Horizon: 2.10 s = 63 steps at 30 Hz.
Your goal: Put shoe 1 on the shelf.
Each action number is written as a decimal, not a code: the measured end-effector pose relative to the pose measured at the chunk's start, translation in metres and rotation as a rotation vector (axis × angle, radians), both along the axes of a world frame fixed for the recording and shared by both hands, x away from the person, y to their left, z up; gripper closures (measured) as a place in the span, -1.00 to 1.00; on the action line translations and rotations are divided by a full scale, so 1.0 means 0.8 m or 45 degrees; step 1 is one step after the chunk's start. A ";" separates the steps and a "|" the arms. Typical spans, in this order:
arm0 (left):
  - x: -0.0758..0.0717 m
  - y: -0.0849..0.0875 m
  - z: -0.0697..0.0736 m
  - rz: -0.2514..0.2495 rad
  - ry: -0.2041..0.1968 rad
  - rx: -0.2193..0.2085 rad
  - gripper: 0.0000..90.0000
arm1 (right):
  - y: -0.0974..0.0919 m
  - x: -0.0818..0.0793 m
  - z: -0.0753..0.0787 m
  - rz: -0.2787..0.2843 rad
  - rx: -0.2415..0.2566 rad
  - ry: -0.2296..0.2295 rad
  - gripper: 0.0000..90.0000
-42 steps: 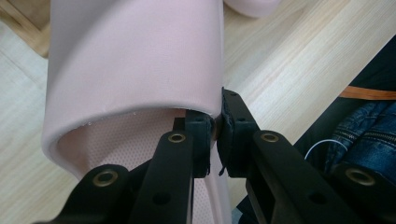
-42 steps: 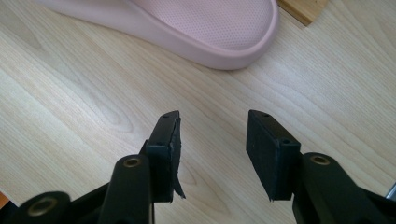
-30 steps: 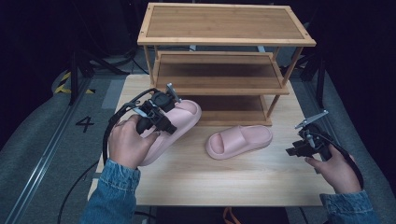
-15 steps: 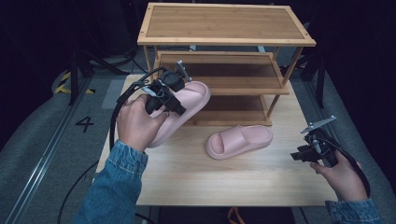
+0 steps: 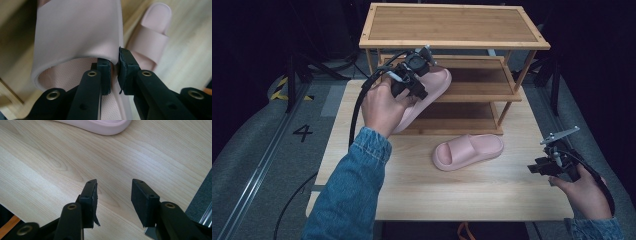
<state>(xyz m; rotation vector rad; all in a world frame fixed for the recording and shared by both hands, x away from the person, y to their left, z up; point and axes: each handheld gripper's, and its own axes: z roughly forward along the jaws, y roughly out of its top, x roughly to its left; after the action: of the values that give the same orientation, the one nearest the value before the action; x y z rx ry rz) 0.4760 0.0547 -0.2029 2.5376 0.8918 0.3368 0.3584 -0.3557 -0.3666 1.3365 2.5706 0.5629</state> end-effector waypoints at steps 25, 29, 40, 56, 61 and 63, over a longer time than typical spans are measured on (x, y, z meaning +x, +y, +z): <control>0.020 -0.065 -0.037 0.122 -0.301 -0.079 0.82 | 0.004 0.002 0.002 0.024 0.012 -0.016 0.28; 0.024 -0.067 -0.044 0.133 -0.248 -0.083 0.83 | 0.004 0.003 0.001 0.026 0.012 -0.011 0.28; 0.032 -0.056 -0.049 0.221 -0.219 -0.175 0.28 | 0.011 0.003 -0.002 0.041 0.008 -0.003 0.26; -0.028 0.013 -0.008 0.139 -0.097 -0.193 0.42 | 0.023 0.018 -0.001 0.076 0.000 0.001 0.25; -0.035 0.042 -0.011 0.208 -0.104 -0.069 0.54 | 0.032 0.024 -0.001 0.101 -0.002 0.004 0.25; -0.035 0.054 -0.014 0.250 -0.104 -0.034 0.59 | 0.036 0.026 -0.001 0.114 0.000 0.000 0.25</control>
<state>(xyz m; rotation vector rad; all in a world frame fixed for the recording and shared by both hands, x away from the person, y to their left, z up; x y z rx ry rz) 0.4476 0.0977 -0.2144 2.3987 1.1089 0.4815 0.3793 -0.3272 -0.3673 1.2266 2.6410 0.5777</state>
